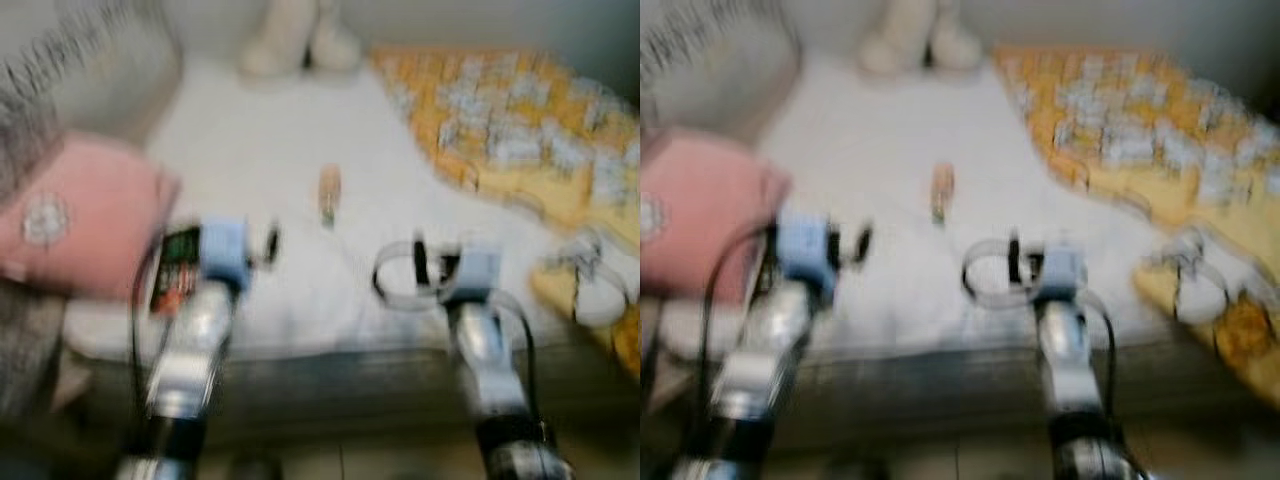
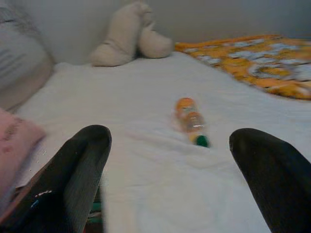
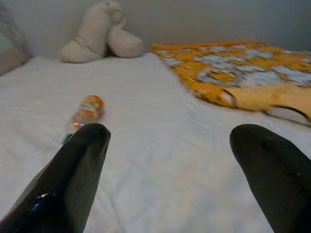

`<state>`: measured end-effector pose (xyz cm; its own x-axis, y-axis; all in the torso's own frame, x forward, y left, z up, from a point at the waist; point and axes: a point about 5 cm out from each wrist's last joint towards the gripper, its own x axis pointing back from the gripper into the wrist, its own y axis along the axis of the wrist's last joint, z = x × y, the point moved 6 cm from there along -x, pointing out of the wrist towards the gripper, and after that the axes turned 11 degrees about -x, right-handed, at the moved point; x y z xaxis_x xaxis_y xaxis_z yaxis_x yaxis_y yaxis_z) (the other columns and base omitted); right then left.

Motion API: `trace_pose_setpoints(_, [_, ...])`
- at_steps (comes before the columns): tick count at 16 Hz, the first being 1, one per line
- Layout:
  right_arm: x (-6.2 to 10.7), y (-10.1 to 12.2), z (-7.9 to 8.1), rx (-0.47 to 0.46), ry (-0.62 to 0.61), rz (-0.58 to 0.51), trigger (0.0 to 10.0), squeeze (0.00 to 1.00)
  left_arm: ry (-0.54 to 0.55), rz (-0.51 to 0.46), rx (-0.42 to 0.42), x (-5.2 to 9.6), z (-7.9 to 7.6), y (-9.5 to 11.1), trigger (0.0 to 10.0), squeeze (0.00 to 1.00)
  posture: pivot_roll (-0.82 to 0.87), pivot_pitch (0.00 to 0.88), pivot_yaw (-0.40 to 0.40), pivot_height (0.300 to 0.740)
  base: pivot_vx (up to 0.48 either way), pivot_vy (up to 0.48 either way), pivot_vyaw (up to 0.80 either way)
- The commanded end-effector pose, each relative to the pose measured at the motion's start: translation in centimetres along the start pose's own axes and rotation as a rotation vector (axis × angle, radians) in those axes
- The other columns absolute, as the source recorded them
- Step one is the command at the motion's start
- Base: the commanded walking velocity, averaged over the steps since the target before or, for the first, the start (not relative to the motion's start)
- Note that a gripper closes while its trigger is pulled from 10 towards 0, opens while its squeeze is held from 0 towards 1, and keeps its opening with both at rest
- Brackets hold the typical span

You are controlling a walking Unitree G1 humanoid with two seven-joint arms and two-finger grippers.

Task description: Clean up the room

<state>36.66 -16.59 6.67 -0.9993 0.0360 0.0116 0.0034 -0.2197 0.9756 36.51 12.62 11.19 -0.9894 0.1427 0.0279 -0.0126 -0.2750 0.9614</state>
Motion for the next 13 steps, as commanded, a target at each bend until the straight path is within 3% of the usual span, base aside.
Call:
trace_pose_setpoints(1, [-0.4,0.7,0.1,-0.009,0.001,-0.016,10.0,0.00,-0.007,-0.015,-0.018,-0.6,-0.1,0.6,10.0,0.00,-0.05,0.000,0.012,0.740,0.000,0.000,-0.56])
trace_pose_setpoints(4, [-0.4,0.9,-0.1,-0.014,0.000,-0.024,10.0,0.00,0.016,-0.010,-0.050,-1.1,0.1,0.5,10.0,0.00,-0.06,0.000,0.011,0.740,0.000,0.000,-0.52])
trace_pose_setpoints(8, [-0.4,1.0,-0.1,0.011,0.005,-0.025,10.0,0.00,-0.004,-0.014,-0.020,-1.1,-0.3,0.5,10.0,0.00,-0.06,0.000,0.010,0.740,0.000,0.000,-0.37])
trace_pose_setpoints(13, [-0.7,1.2,0.5,0.020,0.029,-0.029,10.0,0.00,-0.064,-0.051,-0.034,-1.3,-1.5,1.2,10.0,0.00,-0.07,0.000,0.014,0.740,0.448,0.000,0.00])
